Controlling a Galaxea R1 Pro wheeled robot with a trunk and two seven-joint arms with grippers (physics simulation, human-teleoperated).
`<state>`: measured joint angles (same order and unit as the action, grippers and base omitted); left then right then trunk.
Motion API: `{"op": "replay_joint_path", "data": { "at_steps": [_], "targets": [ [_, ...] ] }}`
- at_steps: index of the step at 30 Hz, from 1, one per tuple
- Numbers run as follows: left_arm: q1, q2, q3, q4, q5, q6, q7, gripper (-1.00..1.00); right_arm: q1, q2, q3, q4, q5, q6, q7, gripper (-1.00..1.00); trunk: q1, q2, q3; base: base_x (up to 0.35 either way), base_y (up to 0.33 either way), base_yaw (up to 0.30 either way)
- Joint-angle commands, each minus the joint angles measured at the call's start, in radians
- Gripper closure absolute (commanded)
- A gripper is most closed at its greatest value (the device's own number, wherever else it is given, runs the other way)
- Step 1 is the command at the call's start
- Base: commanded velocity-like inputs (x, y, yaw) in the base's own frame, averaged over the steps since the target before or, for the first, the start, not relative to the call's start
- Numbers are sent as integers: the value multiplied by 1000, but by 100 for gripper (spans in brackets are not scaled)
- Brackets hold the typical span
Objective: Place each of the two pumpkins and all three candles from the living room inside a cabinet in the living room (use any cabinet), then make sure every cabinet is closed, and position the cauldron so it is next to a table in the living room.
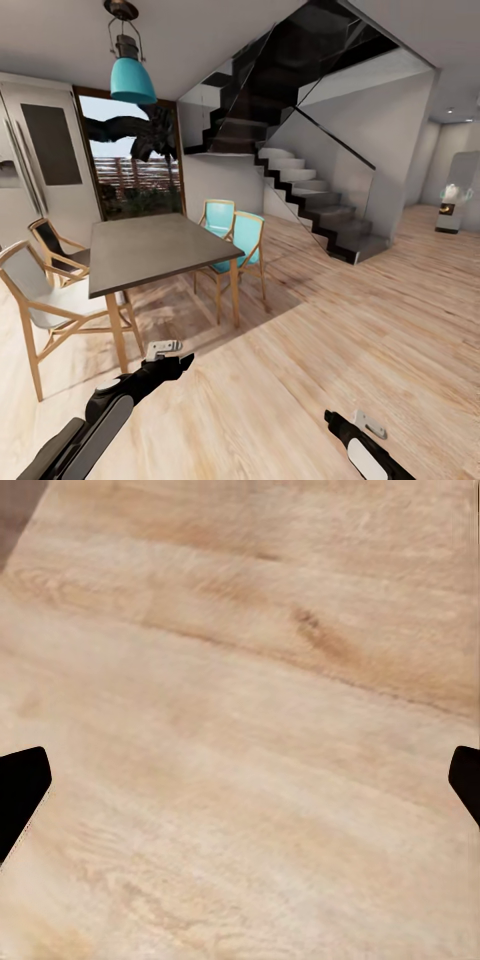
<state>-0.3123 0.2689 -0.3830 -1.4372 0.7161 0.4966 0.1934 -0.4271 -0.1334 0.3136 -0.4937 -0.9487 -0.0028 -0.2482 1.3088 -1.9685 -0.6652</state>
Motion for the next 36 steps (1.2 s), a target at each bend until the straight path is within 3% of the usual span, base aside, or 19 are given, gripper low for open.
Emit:
{"op": "replay_joint_path", "data": {
  "at_steps": [1,36],
  "targets": [
    [-1,1,-2,-2,11,1,9,-100,-1,-1,8,-2,-7,0,-8,-100,0,-1,0,304,150,-272],
    [-1,1,-2,-2,9,1,9,-100,-1,-1,9,-2,-3,-13,-8,-100,0,-1,26,302,155,-272]
  ]
}}
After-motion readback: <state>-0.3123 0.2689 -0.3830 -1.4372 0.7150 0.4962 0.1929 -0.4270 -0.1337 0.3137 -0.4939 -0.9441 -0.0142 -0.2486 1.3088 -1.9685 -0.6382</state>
